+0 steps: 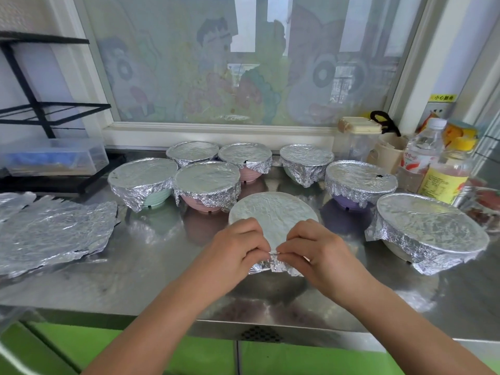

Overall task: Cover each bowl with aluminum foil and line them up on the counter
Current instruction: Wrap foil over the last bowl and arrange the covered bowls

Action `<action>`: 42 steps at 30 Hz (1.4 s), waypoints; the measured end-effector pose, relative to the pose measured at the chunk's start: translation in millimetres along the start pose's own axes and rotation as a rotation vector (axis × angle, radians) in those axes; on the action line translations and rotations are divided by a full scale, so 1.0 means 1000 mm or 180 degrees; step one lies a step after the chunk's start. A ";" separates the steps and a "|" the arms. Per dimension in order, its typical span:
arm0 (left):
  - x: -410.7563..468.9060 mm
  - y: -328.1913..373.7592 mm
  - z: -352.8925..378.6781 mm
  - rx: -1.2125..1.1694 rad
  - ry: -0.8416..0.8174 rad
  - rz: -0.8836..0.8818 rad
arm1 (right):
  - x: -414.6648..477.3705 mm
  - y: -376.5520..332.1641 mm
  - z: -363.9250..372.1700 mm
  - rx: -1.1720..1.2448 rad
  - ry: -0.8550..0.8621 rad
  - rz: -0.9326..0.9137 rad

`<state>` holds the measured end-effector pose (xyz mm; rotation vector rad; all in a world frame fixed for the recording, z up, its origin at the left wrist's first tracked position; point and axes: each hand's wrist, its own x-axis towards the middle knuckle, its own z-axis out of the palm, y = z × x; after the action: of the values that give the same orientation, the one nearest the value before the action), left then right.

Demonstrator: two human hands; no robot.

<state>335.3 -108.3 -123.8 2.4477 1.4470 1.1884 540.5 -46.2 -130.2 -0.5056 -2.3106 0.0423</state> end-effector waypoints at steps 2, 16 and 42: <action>-0.001 -0.003 -0.006 -0.0036 -0.0045 -0.0003 | -0.002 0.003 -0.005 0.0003 0.0036 -0.0035; 0.002 -0.002 -0.011 0.0115 -0.0196 0.0106 | -0.002 0.002 -0.008 -0.0190 -0.0080 -0.0159; 0.004 0.007 0.002 0.0643 -0.0099 0.0397 | 0.003 -0.005 -0.002 -0.0300 0.0011 -0.0361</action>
<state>342.7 -108.7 -119.6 2.7129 1.4937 1.0670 537.9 -50.2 -125.4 -0.4206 -2.3418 -0.1228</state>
